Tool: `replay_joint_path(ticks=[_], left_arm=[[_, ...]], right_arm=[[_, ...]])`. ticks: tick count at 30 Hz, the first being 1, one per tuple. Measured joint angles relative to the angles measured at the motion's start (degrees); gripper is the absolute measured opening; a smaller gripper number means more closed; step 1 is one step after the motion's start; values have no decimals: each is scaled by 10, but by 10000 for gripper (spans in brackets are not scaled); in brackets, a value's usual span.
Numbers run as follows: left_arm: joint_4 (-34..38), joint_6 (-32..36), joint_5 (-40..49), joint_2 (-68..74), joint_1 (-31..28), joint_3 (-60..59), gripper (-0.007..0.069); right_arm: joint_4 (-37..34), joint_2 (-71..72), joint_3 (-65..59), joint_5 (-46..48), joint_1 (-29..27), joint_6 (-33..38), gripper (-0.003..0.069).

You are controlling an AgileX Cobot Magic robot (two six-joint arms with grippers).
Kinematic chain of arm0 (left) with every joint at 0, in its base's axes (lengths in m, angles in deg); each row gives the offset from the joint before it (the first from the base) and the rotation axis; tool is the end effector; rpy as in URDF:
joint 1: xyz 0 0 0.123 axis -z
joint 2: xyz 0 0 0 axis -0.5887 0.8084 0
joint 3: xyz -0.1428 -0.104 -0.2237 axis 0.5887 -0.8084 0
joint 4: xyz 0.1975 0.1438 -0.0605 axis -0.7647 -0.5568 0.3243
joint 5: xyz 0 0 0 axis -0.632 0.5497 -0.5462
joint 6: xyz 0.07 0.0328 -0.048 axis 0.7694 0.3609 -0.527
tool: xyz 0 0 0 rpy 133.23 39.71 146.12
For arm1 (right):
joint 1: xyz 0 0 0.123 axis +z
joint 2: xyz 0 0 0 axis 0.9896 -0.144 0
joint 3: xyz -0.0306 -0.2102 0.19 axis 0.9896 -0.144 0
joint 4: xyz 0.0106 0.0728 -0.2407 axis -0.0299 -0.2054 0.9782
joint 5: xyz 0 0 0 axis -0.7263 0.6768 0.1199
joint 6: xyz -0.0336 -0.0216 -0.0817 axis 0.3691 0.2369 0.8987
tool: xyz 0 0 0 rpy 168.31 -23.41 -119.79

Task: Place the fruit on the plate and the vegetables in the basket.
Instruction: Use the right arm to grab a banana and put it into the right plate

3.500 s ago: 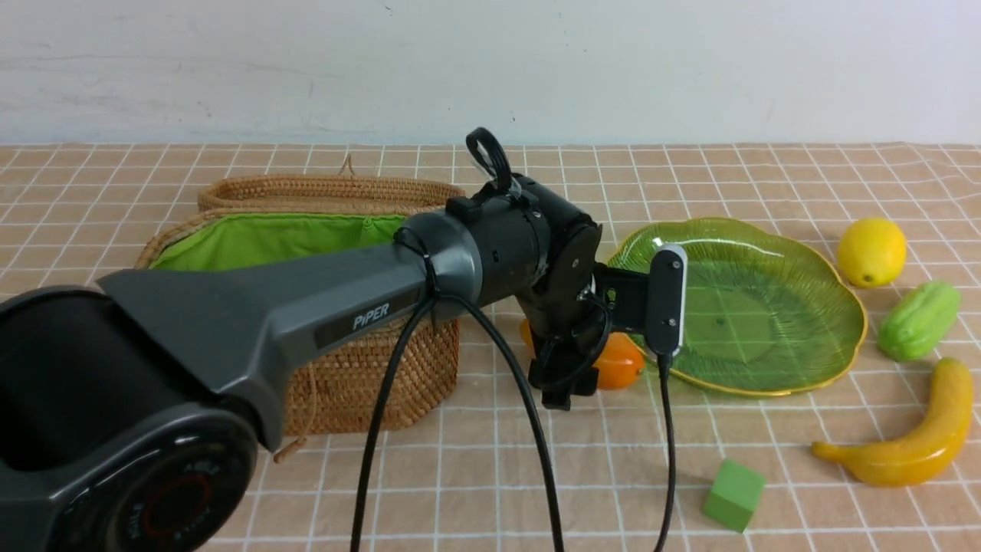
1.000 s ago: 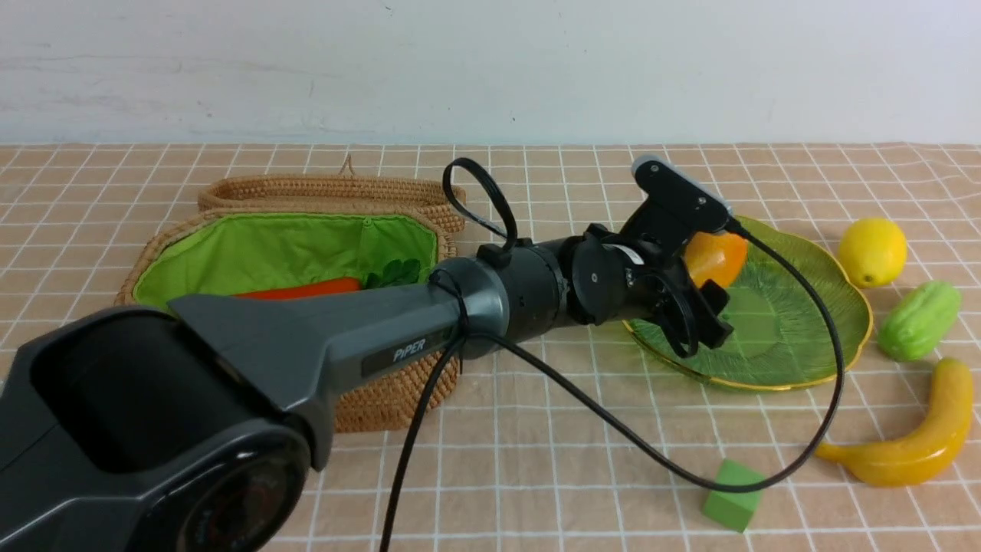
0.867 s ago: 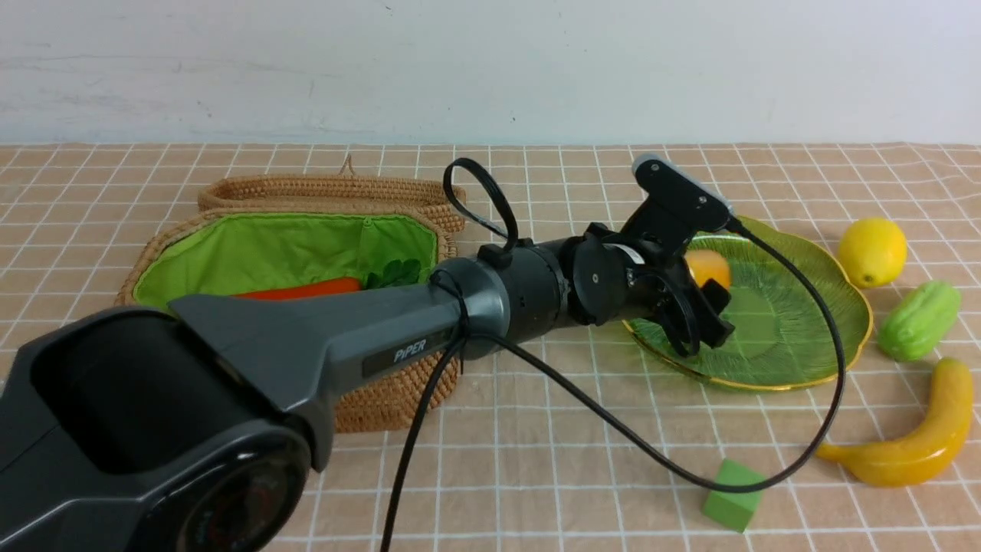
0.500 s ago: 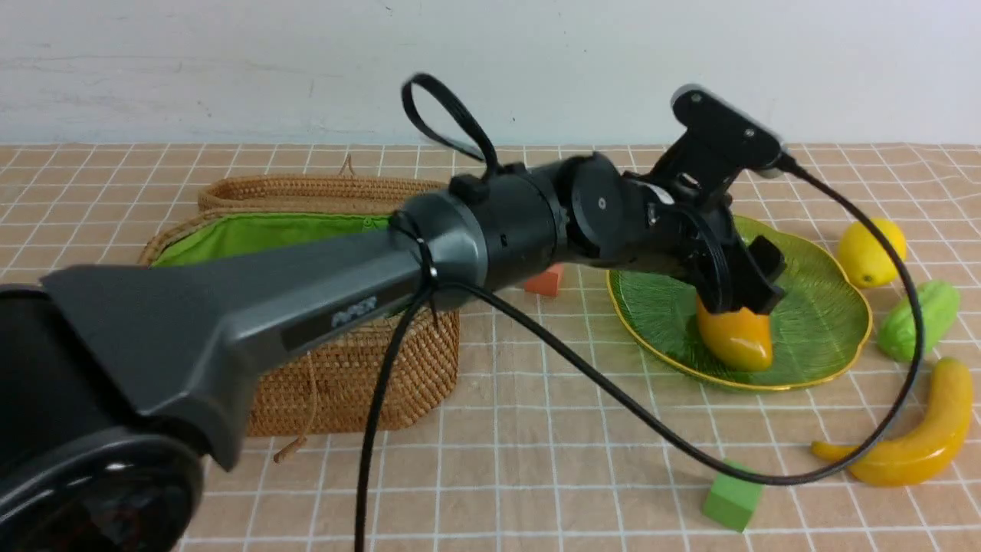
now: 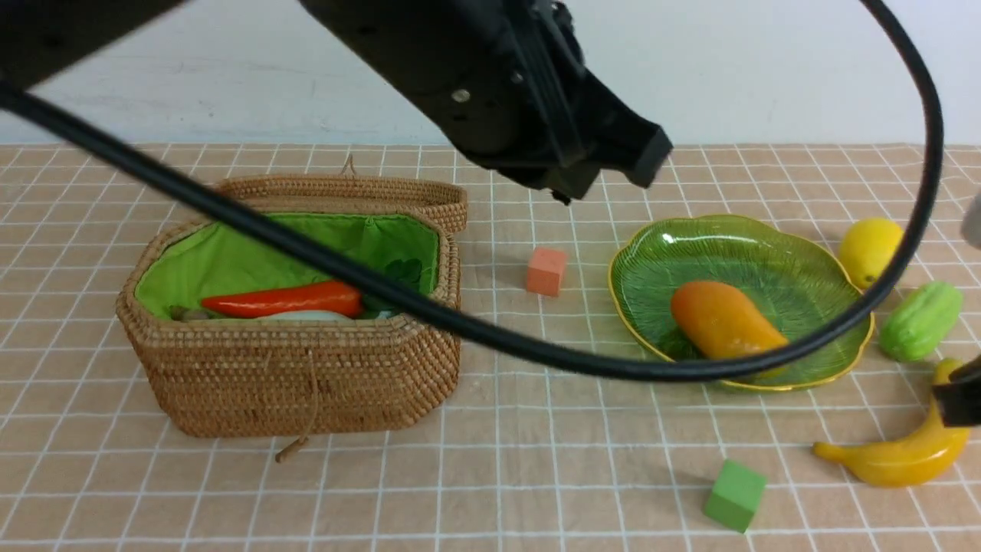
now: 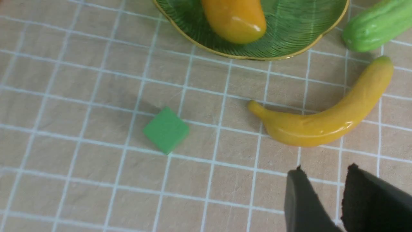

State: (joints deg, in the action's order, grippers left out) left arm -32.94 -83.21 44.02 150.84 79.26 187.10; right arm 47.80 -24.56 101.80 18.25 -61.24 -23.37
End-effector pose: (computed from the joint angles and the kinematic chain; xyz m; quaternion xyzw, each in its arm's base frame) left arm 0.2490 -0.2383 0.4382 0.3207 0.8585 -0.1720 0.3612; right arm 0.1837 0.0518 0.3308 -0.0872 0.9420 -0.0071 0.3239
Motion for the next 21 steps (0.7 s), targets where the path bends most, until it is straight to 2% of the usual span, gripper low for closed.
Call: replay_joint_path(ticks=[2,3,5,6,7,11,12,15,19,21], left_arm=[[-4,-5,8,-53,0,-36,-13],[-4,-5,9,-63,0,-44,-13],[-4,-7,2,-133,0,-113,-13],[-4,-7,1,-145,0,-119,-13],[-4,-8,-10,-187,0,-172,-13],[-5,-8,-61,-311,0,-317,-13],[-5,-8,-66,-316,0,-324,-13],[-5,-7,-113,-402,0,-441,-13],[-2,5,-169,-485,0,-542,-13],[1,6,-195,-516,0,-575,-13]], right_arm=[[-6,-64,0,-35,-64,-3,216],[-12,-73,0,-41,-77,-3,217],[-52,-129,0,-73,-169,-1,218],[-56,-129,0,-75,-176,0,218],[-93,-160,0,-90,-229,2,221],[-186,-233,0,-123,-328,3,259],[-186,-233,0,-125,-331,3,262],[-232,-289,14,-139,-353,13,335],[-261,-366,56,-150,-353,43,429],[-265,-404,76,-152,-353,49,449]])
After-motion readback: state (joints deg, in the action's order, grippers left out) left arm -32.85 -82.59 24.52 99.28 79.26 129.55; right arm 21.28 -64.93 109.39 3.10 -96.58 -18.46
